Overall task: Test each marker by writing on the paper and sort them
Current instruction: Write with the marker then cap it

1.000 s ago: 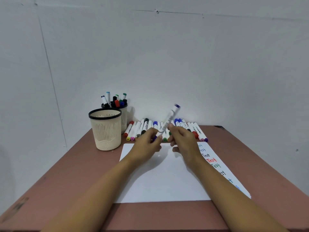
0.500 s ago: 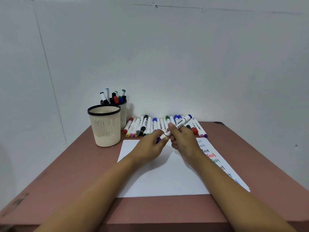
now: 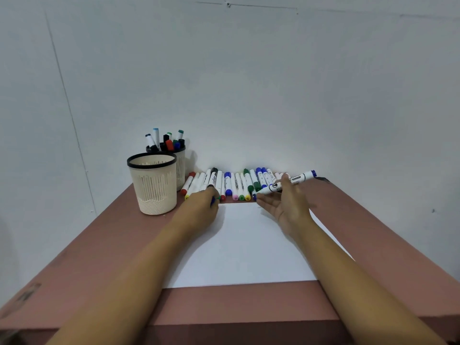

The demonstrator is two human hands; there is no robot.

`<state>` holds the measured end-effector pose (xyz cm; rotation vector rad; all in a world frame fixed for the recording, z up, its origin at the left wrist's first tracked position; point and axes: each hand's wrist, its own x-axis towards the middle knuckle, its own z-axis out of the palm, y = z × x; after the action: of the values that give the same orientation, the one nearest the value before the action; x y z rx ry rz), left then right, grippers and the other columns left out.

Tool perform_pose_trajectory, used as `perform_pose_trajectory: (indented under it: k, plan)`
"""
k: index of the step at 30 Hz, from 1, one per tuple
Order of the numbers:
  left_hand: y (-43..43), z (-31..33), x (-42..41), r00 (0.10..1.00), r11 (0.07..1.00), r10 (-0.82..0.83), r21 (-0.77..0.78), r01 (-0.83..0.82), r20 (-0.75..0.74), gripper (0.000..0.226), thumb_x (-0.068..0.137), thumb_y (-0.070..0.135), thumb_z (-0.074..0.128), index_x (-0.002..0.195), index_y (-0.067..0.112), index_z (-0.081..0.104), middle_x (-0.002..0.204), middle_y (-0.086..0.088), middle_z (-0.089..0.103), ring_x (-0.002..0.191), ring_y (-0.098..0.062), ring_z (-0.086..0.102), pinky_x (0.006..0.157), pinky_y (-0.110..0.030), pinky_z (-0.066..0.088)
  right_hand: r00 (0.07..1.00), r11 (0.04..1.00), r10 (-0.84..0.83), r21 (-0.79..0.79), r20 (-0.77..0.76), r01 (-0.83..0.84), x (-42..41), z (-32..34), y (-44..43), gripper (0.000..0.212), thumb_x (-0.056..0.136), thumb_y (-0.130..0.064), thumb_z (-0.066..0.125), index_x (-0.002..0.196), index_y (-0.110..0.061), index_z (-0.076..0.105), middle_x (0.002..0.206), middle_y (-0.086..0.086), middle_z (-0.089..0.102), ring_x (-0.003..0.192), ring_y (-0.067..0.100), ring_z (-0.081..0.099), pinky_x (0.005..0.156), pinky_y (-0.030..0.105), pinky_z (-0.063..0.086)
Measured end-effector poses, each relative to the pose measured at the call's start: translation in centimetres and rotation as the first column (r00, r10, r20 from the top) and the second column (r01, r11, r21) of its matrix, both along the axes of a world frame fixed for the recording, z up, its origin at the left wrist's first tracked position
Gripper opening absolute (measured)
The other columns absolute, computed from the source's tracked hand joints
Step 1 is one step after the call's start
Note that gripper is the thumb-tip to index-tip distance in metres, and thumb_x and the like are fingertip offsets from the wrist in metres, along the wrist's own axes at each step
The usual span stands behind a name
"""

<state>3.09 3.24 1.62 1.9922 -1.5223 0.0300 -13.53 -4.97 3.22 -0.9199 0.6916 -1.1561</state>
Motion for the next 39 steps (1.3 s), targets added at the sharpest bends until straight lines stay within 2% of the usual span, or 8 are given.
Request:
perform_pose_trajectory:
  k: [4,6,9,14,22,29,35,39]
  plan:
    - [-0.3,-1.2,0.6,0.991,0.992,-0.075,0.107,0.064,0.107,0.035,0.096,0.016,0.041,0.129,0.016,0.051,0.130,-0.005,0.051,0.116,-0.022,0.049,0.096,-0.034,0.040,0.992,0.996,-0.021,-0.090,-0.128,0.009,-0.8,-0.5,-0.5,0.002,0.095,-0.009,0.054,0.096,-0.009,0.055,0.077,0.009,0.060,0.066,0.019,0.062,0.057,0.026,0.056]
    - [-0.3,-1.4,0.8,0.991,0.982,-0.097,0.174,0.079,0.096,0.039,0.096,0.017,0.040,0.134,0.018,0.047,0.138,-0.003,0.045,0.124,-0.020,0.045,0.103,-0.033,0.036,0.975,0.991,-0.043,-0.135,-0.218,0.014,-1.5,-0.5,-0.8,0.008,0.090,-0.001,0.054,0.087,-0.009,0.054,0.075,0.009,0.058,0.065,0.015,0.059,0.057,0.022,0.055]
    - [-0.2,-1.4,0.7,0.993,0.965,-0.113,0.244,0.099,0.044,0.043,0.098,0.021,0.037,0.141,0.019,0.039,0.146,-0.001,0.039,0.131,-0.019,0.039,0.110,-0.035,0.029,0.936,0.974,-0.071,-0.226,-0.345,-0.010,-3.2,0.0,-0.8,0.011,0.087,0.002,0.052,0.079,-0.006,0.054,0.071,0.011,0.062,0.059,0.013,0.057,0.053,0.020,0.052]
    - [-0.4,-1.7,1.0,0.994,0.962,-0.104,0.257,0.090,0.042,0.043,0.096,0.042,0.041,0.135,0.024,0.045,0.137,0.004,0.048,0.122,-0.015,0.046,0.104,-0.031,0.035,0.819,0.937,-0.215,-0.349,-0.532,0.019,-6.1,-0.5,-0.1,0.016,0.090,-0.006,0.055,0.075,-0.009,0.048,0.059,0.006,0.055,0.049,0.015,0.045,0.048,0.027,0.040]
    - [-0.3,-1.7,0.9,0.991,0.964,-0.115,0.250,0.094,0.070,0.044,0.097,0.044,0.040,0.135,0.023,0.046,0.136,0.006,0.049,0.120,-0.013,0.047,0.102,-0.029,0.035,0.826,0.930,-0.273,-0.355,-0.494,0.095,-6.3,-2.2,0.2,0.012,0.085,-0.004,0.059,0.077,-0.010,0.053,0.072,0.009,0.055,0.056,0.015,0.051,0.050,0.025,0.047]
    - [-0.6,-2.0,1.2,0.990,0.963,-0.121,0.251,0.100,0.069,0.042,0.096,0.044,0.040,0.133,0.024,0.048,0.130,0.005,0.053,0.113,-0.012,0.049,0.100,-0.030,0.038,0.805,0.923,-0.276,-0.378,-0.525,0.070,-6.1,-2.5,-0.2,0.009,0.083,-0.003,0.061,0.078,-0.005,0.054,0.066,0.010,0.053,0.054,0.019,0.048,0.057,0.033,0.046]
    - [-0.7,-2.1,1.3,0.989,0.962,-0.124,0.254,0.102,0.074,0.044,0.096,0.044,0.040,0.134,0.024,0.047,0.134,0.006,0.050,0.117,-0.013,0.048,0.101,-0.030,0.037,0.740,0.889,-0.376,-0.443,-0.558,0.117,-6.1,-3.0,-0.5,0.014,0.078,-0.011,0.064,0.071,-0.013,0.052,0.060,0.006,0.057,0.050,0.020,0.051,0.057,0.034,0.046]
    - [-0.8,-2.1,1.3,0.990,0.964,-0.123,0.248,0.101,0.072,0.044,0.096,0.046,0.040,0.134,0.024,0.047,0.135,0.006,0.050,0.118,-0.013,0.048,0.102,-0.031,0.037,0.798,0.905,-0.332,-0.408,-0.502,0.119,-6.2,-2.9,-0.5,0.013,0.082,-0.008,0.064,0.076,-0.012,0.053,0.067,0.009,0.057,0.050,0.018,0.051,0.057,0.034,0.048]
